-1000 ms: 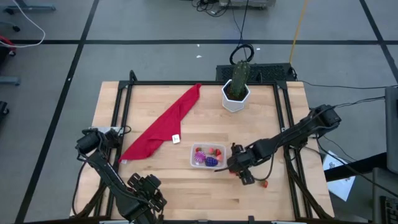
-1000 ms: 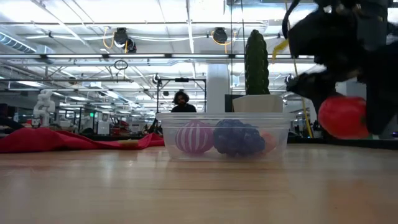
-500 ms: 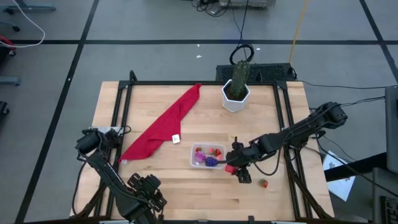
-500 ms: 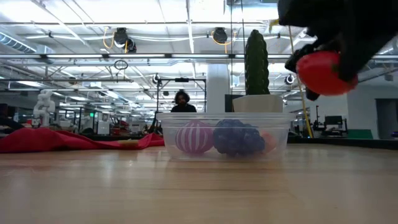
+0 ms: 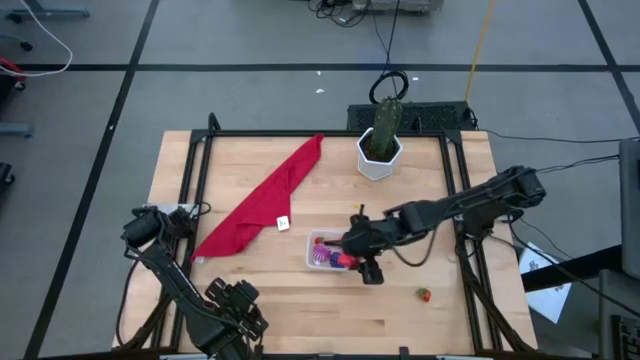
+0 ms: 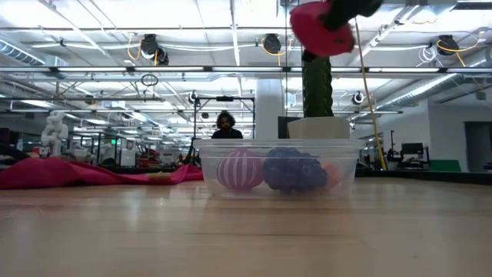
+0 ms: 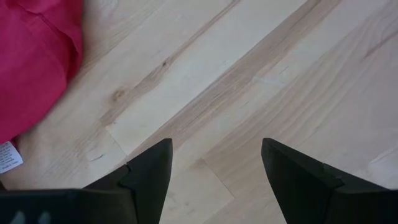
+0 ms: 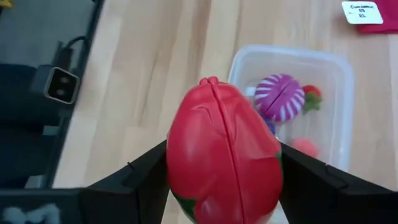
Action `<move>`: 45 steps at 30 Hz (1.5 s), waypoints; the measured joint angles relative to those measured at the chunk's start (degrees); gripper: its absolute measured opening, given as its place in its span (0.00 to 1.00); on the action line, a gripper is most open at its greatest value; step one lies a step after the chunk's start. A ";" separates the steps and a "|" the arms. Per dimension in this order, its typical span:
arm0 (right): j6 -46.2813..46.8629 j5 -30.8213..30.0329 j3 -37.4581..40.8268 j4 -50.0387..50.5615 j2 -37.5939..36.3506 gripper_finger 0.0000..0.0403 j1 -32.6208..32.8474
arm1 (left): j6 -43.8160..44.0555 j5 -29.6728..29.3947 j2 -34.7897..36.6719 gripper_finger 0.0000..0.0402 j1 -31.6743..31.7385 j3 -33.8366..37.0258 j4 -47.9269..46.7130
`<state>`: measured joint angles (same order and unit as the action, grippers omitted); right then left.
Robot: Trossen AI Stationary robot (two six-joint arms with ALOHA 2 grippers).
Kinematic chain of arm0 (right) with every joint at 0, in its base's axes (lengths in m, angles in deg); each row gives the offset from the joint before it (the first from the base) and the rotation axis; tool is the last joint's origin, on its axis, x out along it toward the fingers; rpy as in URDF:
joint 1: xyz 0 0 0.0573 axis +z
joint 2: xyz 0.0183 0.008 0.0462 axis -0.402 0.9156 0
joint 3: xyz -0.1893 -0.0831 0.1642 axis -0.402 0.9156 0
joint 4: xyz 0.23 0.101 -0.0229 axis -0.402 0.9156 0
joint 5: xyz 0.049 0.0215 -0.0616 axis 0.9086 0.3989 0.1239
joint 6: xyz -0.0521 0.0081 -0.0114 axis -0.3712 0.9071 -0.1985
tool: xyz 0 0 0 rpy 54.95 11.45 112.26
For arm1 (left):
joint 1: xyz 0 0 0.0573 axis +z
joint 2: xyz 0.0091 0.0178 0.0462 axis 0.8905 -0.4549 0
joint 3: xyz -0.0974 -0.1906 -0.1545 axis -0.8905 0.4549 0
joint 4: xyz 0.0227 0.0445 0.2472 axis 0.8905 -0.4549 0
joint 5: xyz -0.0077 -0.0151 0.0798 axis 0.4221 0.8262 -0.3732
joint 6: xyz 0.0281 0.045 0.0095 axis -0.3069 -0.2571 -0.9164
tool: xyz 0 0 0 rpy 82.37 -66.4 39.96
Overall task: Pick and placing Produce into tupperware
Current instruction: Put the pink dragon fruit into the transparent bin
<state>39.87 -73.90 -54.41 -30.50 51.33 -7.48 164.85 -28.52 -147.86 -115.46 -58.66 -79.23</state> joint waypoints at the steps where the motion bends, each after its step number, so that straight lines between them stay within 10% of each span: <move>1: -0.69 0.02 -1.53 0.90 1.41 0.59 -0.49 | -0.01 -0.05 0.00 0.63 -0.01 0.00 -0.07; 15: -8.46 0.00 -16.43 13.69 19.19 0.59 -4.75 | -0.70 -0.03 0.00 0.63 -0.01 0.00 0.01; 45: -18.68 0.00 -13.43 10.27 19.88 0.59 -4.36 | -0.91 -0.07 0.00 0.63 -0.01 0.00 0.14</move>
<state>21.19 -73.90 -67.84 -20.23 71.21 -11.84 163.94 -28.59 -147.86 -115.47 -58.66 -79.09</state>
